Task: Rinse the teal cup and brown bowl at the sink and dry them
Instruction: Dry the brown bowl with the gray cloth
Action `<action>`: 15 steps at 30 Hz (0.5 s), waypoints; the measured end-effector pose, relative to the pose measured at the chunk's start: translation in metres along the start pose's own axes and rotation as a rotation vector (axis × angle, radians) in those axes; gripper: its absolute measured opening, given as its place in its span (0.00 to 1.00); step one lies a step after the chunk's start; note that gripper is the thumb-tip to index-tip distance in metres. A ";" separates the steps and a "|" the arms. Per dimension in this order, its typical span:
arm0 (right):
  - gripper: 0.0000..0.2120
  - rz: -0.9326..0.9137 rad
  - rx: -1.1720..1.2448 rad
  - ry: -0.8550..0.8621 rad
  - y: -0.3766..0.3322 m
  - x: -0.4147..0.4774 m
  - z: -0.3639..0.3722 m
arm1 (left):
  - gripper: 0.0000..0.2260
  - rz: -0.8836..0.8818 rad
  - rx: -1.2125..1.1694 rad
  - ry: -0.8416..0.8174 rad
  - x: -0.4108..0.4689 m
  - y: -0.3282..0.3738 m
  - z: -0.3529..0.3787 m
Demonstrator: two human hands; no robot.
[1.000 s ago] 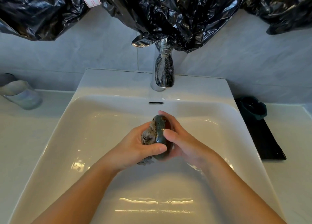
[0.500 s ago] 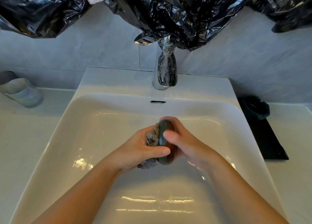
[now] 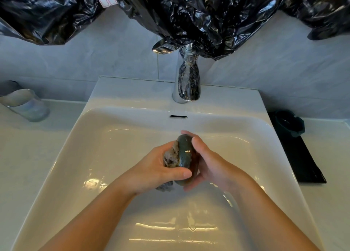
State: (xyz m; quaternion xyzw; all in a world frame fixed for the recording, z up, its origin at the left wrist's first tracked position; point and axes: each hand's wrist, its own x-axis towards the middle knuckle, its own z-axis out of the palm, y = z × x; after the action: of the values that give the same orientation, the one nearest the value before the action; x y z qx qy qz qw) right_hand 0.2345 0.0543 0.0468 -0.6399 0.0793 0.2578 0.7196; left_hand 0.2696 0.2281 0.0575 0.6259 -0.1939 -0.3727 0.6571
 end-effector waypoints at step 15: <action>0.27 -0.252 -0.122 0.043 -0.003 -0.003 0.004 | 0.28 0.005 -0.135 0.019 0.000 -0.001 -0.002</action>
State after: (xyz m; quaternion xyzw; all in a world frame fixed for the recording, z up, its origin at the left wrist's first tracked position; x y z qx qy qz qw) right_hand 0.2325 0.0574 0.0510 -0.6927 -0.0018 0.1559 0.7041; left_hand 0.2710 0.2292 0.0563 0.5833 -0.1635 -0.3773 0.7005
